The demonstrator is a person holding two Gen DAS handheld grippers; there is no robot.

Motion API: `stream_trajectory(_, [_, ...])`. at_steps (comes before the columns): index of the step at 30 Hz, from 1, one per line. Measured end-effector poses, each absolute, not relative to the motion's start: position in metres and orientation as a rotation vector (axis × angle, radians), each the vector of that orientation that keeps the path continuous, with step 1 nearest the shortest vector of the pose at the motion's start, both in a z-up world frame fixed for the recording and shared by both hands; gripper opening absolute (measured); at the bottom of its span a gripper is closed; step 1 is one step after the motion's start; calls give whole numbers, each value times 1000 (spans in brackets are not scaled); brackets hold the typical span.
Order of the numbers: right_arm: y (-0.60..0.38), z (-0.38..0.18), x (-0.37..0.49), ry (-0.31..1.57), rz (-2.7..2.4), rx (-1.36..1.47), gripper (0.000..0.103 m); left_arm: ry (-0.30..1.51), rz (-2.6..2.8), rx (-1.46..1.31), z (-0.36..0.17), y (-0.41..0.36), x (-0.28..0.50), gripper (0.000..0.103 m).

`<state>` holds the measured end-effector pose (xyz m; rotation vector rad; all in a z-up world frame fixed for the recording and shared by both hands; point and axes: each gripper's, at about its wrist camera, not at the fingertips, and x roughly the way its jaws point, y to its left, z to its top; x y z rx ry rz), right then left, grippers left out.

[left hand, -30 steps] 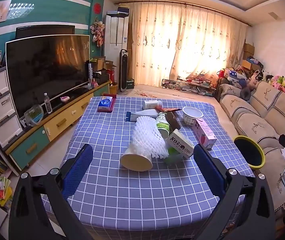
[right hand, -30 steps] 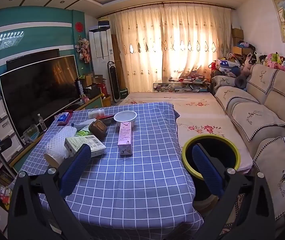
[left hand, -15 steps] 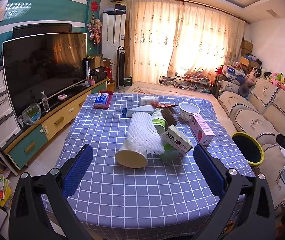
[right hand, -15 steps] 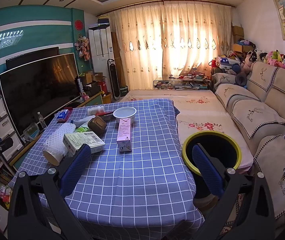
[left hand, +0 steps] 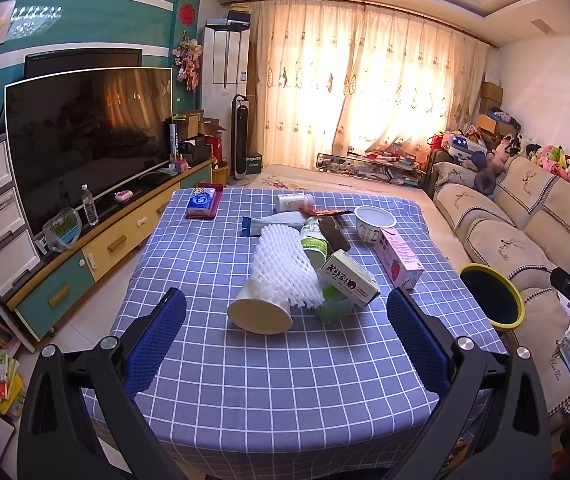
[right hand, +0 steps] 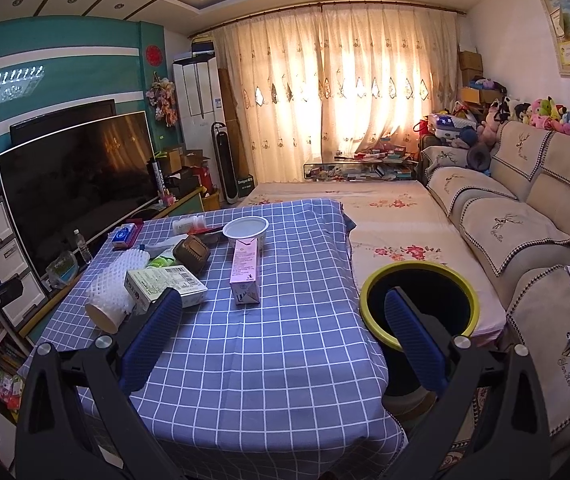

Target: Collect trash

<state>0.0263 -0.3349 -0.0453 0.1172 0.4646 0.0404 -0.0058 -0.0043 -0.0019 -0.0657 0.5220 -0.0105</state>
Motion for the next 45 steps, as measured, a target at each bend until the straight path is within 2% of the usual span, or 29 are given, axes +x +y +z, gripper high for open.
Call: stream_trajectory(45, [-339,-56,37,496,36,121,97,548,-18,-74,-12,-6,3,99])
